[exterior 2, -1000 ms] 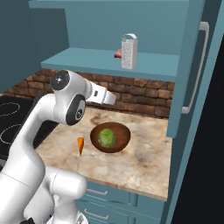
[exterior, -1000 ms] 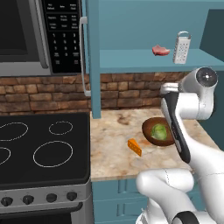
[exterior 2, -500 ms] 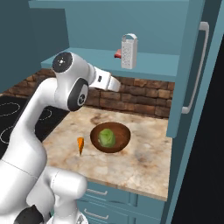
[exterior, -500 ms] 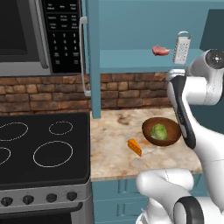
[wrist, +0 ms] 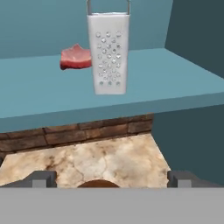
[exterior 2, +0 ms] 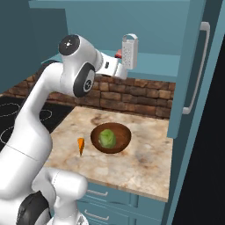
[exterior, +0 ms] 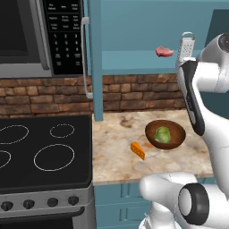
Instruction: Pick the cheese from the fridge and the cheese grater from the cabinet and place them next to the salad bowl.
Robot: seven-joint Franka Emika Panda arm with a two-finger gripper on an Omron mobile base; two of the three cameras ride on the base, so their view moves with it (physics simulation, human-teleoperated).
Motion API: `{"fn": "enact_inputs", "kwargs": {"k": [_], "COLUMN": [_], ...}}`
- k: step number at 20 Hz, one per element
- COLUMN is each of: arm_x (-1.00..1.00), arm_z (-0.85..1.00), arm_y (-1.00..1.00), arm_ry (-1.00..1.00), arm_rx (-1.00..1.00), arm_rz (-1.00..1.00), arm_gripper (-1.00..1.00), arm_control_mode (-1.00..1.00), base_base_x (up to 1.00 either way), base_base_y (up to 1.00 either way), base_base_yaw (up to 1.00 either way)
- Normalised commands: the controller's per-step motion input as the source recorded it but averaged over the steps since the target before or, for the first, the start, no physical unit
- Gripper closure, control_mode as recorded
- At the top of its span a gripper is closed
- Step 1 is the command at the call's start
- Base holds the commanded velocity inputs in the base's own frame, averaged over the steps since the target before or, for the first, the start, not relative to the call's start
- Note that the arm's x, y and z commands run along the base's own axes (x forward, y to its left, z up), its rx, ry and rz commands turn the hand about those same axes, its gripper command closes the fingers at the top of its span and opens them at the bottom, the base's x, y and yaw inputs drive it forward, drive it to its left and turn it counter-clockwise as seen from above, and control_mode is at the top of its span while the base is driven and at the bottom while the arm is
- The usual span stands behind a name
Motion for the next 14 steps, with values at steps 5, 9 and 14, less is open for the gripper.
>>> {"fn": "enact_inputs", "kwargs": {"k": [5, 9, 14], "arm_x": [0.27, 0.35, 0.32], "arm_z": [0.33, 0.13, 0.00], "arm_y": [-0.07, -0.12, -0.11], "arm_ry": [0.02, 0.01, 0.00], "arm_rx": [0.00, 0.00, 0.00], "arm_rz": [0.00, 0.00, 0.00], "arm_gripper": [-1.00, -1.00, -1.00], "arm_control_mode": [-1.00, -1.00, -1.00], "base_base_x": [0.00, 0.00, 0.00], "base_base_y": [0.00, 0.00, 0.00], "base_base_yaw": [0.00, 0.00, 0.00]}}
